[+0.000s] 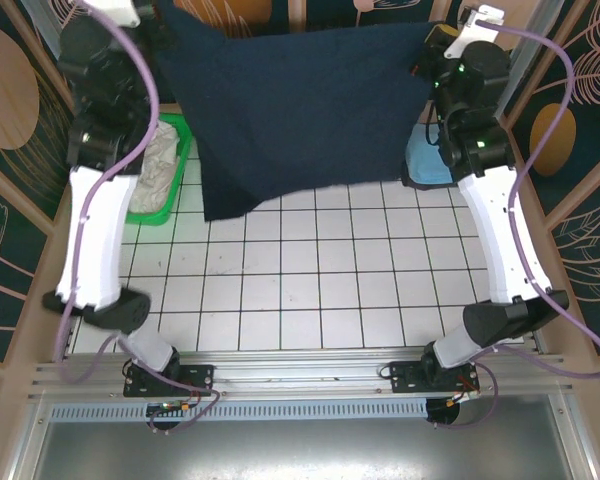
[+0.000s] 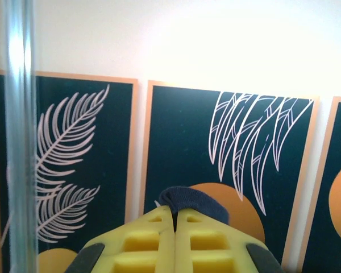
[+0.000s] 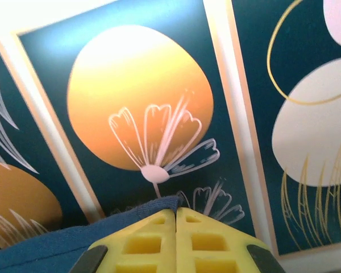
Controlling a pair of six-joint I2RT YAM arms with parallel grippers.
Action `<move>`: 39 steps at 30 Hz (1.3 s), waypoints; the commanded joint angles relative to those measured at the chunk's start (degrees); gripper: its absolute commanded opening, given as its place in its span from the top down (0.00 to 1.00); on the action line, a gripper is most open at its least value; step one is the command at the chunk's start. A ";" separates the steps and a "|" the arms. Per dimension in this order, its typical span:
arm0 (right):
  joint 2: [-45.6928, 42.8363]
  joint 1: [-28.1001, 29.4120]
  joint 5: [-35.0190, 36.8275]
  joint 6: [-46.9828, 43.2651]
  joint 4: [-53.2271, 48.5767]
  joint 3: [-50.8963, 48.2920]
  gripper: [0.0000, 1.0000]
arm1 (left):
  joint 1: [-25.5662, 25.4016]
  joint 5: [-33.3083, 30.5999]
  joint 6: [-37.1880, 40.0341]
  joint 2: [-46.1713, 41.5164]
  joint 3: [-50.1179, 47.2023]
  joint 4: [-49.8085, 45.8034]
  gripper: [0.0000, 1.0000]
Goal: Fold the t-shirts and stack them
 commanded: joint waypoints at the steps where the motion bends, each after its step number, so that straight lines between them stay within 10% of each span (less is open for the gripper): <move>1: -5.38 0.06 -4.13 1.42 1.86 -7.41 1.00 | 0.11 3.46 -0.95 -12.70 -18.49 10.47 1.00; 7: -23.56 -0.08 -11.12 7.28 4.62 -40.14 1.00 | 0.13 10.00 -14.37 -36.94 -57.47 11.92 1.00; 14: -40.86 -0.49 -3.38 19.25 -11.55 -68.69 1.00 | 0.12 15.08 -37.97 -55.34 -91.39 -2.18 1.00; 20: -42.63 -0.57 -0.12 25.89 -20.40 -72.37 0.99 | 0.13 14.21 -44.81 -56.65 -94.02 -11.03 0.98; 23: -42.31 -0.56 -0.68 25.45 -21.70 -70.49 0.62 | 0.12 12.42 -44.57 -58.28 -93.15 -12.59 0.68; 30: -41.91 1.82 -7.36 22.73 -20.35 -63.62 0.55 | 0.14 13.28 -42.08 -59.87 -94.09 -9.21 0.55; 39: -17.15 13.42 -9.85 19.57 -2.05 -62.29 0.46 | 0.17 20.06 -36.23 -29.12 -92.64 9.13 0.53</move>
